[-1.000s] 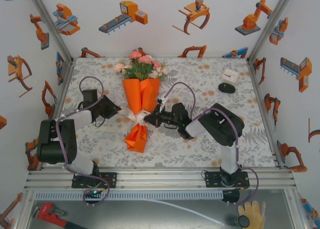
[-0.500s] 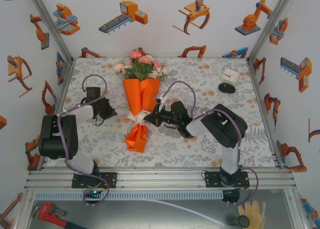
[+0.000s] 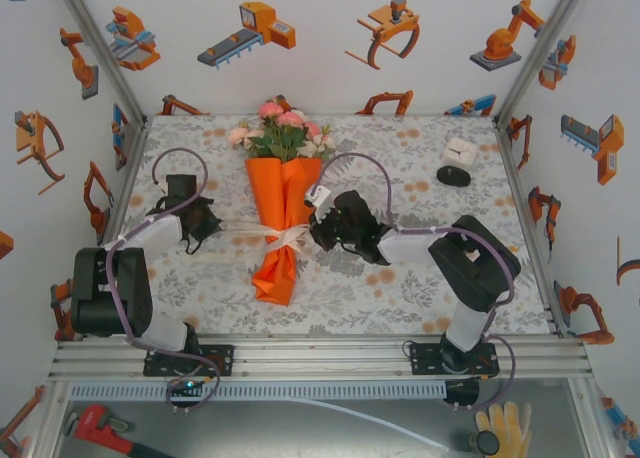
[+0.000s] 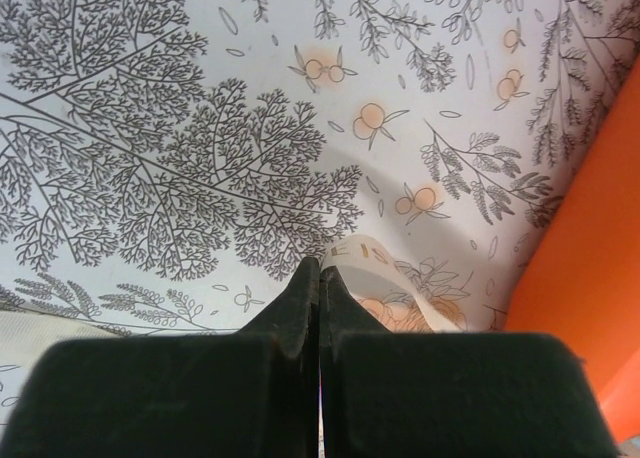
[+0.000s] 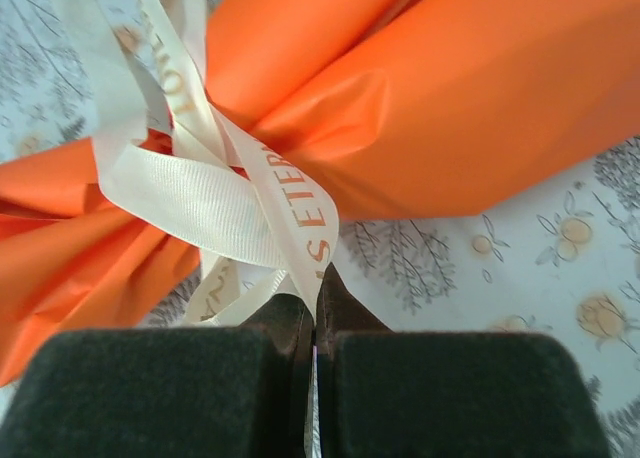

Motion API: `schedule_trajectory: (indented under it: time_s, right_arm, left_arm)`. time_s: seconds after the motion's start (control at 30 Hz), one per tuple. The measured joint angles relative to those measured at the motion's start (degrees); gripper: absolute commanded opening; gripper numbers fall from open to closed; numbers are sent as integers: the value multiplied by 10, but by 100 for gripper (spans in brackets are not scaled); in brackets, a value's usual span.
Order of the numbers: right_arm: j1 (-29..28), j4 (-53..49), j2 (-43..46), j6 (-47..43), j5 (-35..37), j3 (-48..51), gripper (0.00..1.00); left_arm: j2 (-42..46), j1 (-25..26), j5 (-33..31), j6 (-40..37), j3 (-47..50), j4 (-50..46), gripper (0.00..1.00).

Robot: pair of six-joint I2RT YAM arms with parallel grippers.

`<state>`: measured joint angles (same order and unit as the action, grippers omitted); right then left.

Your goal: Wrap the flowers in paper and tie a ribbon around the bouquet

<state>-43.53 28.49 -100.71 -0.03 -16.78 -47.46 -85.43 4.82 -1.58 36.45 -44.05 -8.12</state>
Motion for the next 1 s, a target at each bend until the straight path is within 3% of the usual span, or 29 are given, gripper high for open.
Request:
schedule_trajectory:
  time_s: [0.33,0.77,0.9,1.0]
  right_arm:
    - [0,-87,14,-27,63,-26,0]
    - [2,-119,14,21,201,-51,0]
    - [8,-125,14,39,201,-51,0]
    - [13,-129,14,49,175,-51,0]
  left_arm:
    - [12,-4,-6,0,3,-6,0]
    - [27,-14,-1,0,16,-9,0]
    - [28,-17,7,-1,19,-6,1]
    - [28,-22,23,-13,22,2,30]
